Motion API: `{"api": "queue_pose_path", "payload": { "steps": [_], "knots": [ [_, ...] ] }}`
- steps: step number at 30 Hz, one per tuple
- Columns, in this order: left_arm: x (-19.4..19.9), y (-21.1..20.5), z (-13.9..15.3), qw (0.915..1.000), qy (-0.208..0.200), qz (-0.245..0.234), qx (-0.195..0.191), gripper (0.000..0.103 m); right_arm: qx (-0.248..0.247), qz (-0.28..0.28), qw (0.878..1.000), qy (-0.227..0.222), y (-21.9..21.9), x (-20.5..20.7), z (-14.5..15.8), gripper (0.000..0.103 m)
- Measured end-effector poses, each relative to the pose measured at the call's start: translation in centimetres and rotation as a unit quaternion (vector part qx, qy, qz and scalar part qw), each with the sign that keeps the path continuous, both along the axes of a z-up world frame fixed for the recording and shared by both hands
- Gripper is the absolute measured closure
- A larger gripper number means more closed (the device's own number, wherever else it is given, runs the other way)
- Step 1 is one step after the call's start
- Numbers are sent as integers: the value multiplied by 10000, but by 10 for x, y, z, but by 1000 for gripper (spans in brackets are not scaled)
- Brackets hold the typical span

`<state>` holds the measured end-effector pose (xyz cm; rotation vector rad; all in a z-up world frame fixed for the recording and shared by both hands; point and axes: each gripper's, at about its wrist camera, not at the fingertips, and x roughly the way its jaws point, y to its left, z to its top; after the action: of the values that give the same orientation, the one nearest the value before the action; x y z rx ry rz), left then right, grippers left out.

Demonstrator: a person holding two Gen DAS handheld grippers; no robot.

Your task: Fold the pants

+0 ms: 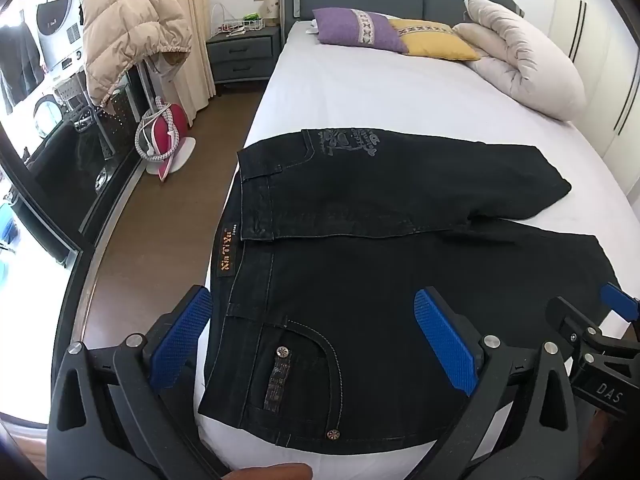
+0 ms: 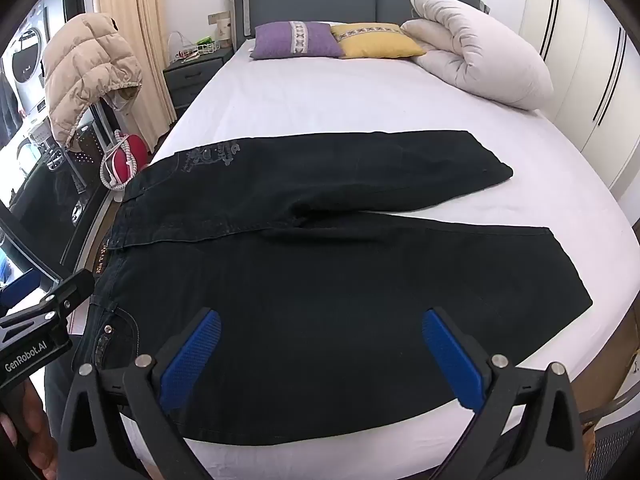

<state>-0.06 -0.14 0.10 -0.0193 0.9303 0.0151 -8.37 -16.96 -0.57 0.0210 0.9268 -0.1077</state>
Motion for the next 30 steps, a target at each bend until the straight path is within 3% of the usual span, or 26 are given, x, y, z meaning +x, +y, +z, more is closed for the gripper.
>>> {"api": "queue_pose_path", "payload": {
  "steps": [30],
  "knots": [
    [-2,0,-2,10000,14,25,10,0,-2,9,10000,55,-2,2,-5,0]
  ]
}}
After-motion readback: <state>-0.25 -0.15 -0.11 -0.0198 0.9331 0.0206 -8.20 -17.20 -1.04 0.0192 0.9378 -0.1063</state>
